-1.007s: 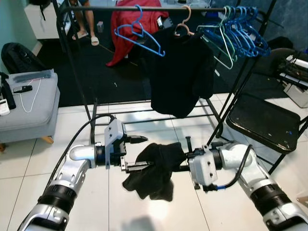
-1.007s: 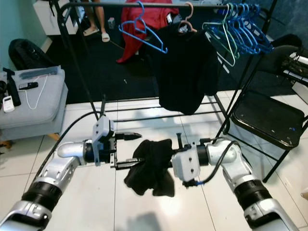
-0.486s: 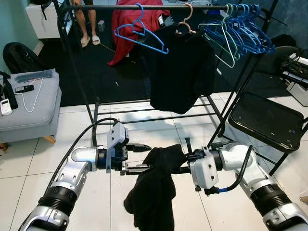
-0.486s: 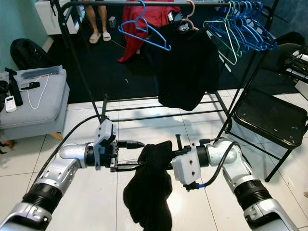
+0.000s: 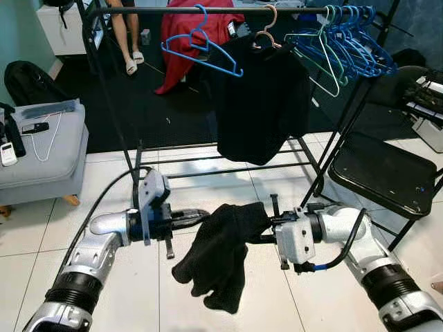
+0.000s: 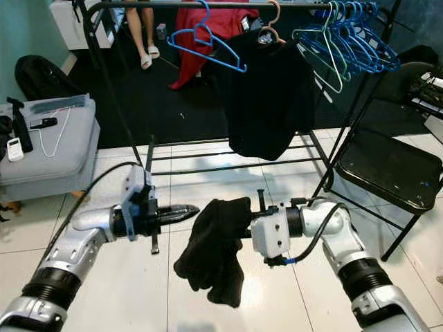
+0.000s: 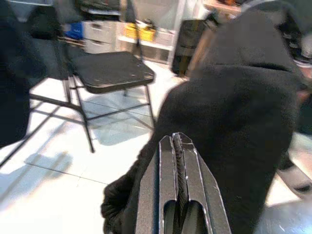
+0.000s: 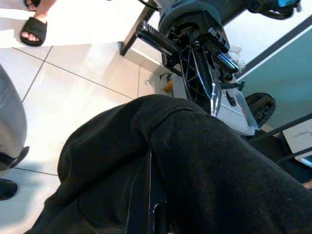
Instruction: Hang hanger
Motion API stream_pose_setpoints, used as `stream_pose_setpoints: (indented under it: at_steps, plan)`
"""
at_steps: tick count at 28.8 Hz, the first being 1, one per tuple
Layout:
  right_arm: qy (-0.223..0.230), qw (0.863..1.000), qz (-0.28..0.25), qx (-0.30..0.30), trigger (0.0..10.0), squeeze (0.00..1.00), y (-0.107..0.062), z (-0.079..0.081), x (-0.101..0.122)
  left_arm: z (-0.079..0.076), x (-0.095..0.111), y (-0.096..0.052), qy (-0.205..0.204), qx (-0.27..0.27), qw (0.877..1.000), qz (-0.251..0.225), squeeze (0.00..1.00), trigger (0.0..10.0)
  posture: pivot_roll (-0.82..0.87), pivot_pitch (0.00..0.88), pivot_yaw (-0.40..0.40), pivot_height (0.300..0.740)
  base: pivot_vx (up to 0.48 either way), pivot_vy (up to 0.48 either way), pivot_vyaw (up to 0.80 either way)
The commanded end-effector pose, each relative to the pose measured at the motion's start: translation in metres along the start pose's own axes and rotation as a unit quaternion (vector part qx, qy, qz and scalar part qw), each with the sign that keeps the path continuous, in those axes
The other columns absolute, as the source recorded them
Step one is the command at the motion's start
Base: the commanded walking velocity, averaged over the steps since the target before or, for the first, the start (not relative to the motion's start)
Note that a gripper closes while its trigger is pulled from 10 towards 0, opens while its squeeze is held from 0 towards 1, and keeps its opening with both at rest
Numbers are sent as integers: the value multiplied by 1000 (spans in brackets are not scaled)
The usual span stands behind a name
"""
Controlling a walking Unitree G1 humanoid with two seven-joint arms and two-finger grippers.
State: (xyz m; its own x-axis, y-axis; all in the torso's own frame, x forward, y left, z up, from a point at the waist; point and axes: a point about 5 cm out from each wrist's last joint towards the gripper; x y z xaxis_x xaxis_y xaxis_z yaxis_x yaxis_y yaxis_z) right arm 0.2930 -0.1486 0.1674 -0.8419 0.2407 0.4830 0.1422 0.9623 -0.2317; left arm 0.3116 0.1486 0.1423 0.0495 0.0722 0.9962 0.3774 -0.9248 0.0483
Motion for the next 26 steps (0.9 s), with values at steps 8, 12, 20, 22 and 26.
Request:
stream_pose_setpoints:
  at_steps: [8, 12, 20, 22, 26]
  plan:
    - [25, 998, 53, -31, 0, 0, -5, 5, -12, 24, 17, -12, 30, 158, 984, -72, 0, 0, -67, 129, 20, 740, 0, 0, 0]
    - [58, 992, 90, -62, 0, 0, -3, 19, -21, 28, 33, -26, 23, 181, 975, -129, 0, 0, -60, 120, 27, 740, 0, 0, 0]
    - [64, 985, 98, -129, 0, 0, 7, -8, -25, -2, -1, -19, 0, 40, 999, 16, 239, 10000, -60, 103, 31, 740, 0, 0, 0]
    - [68, 982, 115, -135, 0, 0, 7, -13, -30, 3, -4, -17, 3, 71, 997, 16, 784, 10000, -60, 97, 25, 740, 0, 0, 0]
    - [160, 949, 217, -165, 0, 0, 3, -12, -57, 18, -12, -15, -2, 190, 982, 24, 1000, 10000, -53, 97, 16, 740, 0, 0, 0]
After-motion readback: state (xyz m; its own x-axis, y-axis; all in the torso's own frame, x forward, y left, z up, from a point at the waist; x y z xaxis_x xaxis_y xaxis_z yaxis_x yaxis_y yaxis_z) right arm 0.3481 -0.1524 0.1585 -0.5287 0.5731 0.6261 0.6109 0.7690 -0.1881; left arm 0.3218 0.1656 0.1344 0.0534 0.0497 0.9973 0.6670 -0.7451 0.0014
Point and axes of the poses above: a point about 5 cm out from each wrist's last joint towards the gripper, its own y axis pointing out of the wrist towards the gripper, its own x axis along the axis of the wrist's last joint, z = x × y, and after that the axes turned 11 degrees about -y, right-handed
